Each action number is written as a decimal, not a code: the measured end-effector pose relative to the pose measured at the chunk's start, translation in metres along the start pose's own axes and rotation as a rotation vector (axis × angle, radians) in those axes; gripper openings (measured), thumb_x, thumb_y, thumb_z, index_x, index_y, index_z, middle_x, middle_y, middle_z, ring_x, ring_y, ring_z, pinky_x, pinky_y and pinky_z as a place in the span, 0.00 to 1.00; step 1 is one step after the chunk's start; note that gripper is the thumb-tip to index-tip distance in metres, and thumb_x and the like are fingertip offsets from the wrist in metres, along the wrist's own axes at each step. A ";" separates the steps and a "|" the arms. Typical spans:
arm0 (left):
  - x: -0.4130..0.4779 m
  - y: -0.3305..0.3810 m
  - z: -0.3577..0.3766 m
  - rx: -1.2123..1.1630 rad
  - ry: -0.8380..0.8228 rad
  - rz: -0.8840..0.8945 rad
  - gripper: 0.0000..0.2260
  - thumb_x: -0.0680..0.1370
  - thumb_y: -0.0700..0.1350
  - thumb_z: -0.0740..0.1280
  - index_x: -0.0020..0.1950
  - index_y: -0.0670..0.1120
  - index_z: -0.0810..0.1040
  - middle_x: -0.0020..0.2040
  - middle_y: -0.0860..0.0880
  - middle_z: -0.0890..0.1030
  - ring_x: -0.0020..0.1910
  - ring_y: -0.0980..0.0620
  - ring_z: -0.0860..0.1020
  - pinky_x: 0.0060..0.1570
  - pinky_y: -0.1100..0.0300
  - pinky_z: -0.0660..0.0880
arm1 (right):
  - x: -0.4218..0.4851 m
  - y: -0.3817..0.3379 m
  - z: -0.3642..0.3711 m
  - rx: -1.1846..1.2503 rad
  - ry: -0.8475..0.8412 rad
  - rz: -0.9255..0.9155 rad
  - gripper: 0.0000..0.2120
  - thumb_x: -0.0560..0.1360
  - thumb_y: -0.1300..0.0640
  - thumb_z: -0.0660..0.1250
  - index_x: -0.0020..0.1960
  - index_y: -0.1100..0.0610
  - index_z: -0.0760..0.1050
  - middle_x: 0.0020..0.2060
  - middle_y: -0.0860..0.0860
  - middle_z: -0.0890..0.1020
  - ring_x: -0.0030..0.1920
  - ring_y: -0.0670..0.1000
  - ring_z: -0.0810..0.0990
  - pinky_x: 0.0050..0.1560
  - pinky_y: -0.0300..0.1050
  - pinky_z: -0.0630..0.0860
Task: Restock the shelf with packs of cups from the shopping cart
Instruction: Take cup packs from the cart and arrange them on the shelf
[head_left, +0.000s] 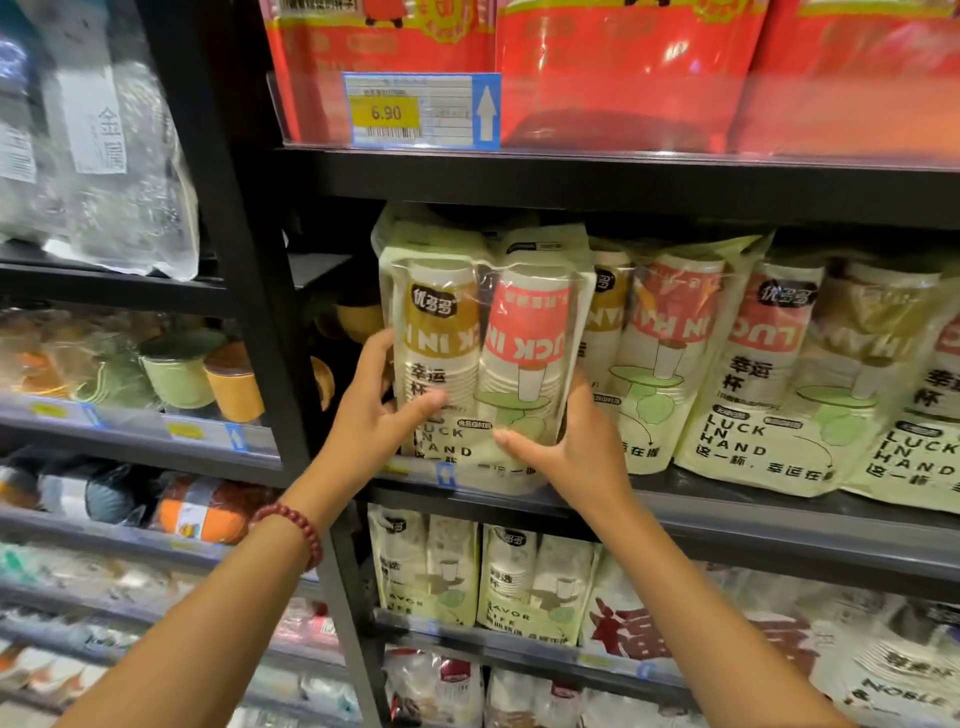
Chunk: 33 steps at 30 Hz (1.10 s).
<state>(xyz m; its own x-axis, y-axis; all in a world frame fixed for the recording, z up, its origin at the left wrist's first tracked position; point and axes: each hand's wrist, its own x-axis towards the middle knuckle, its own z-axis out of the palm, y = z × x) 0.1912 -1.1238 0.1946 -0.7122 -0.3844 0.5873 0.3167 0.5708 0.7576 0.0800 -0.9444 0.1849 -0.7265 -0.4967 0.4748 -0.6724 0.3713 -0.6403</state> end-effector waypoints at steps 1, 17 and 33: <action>-0.002 -0.003 0.001 -0.003 0.013 -0.002 0.28 0.73 0.50 0.71 0.69 0.49 0.64 0.62 0.62 0.73 0.62 0.59 0.74 0.52 0.70 0.74 | 0.000 0.002 0.001 -0.028 0.002 0.003 0.36 0.63 0.36 0.74 0.59 0.57 0.67 0.50 0.50 0.80 0.49 0.51 0.79 0.46 0.49 0.79; -0.001 -0.010 -0.005 -0.024 0.199 -0.106 0.32 0.69 0.58 0.70 0.70 0.50 0.69 0.66 0.49 0.75 0.65 0.52 0.73 0.63 0.47 0.73 | 0.003 -0.017 0.026 0.018 0.030 -0.018 0.35 0.63 0.35 0.72 0.61 0.51 0.64 0.52 0.47 0.80 0.51 0.50 0.80 0.48 0.50 0.79; 0.005 -0.012 0.002 -0.157 0.180 -0.302 0.43 0.59 0.58 0.75 0.71 0.52 0.63 0.63 0.53 0.77 0.61 0.55 0.77 0.59 0.56 0.75 | 0.005 -0.016 0.018 0.015 0.063 -0.071 0.36 0.62 0.35 0.71 0.61 0.56 0.67 0.49 0.50 0.81 0.50 0.53 0.80 0.49 0.51 0.78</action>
<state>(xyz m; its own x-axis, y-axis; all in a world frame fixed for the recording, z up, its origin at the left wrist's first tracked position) 0.1821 -1.1309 0.1881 -0.6708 -0.6477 0.3614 0.2114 0.3001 0.9302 0.0892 -0.9664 0.1866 -0.6850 -0.4707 0.5561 -0.7206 0.3249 -0.6125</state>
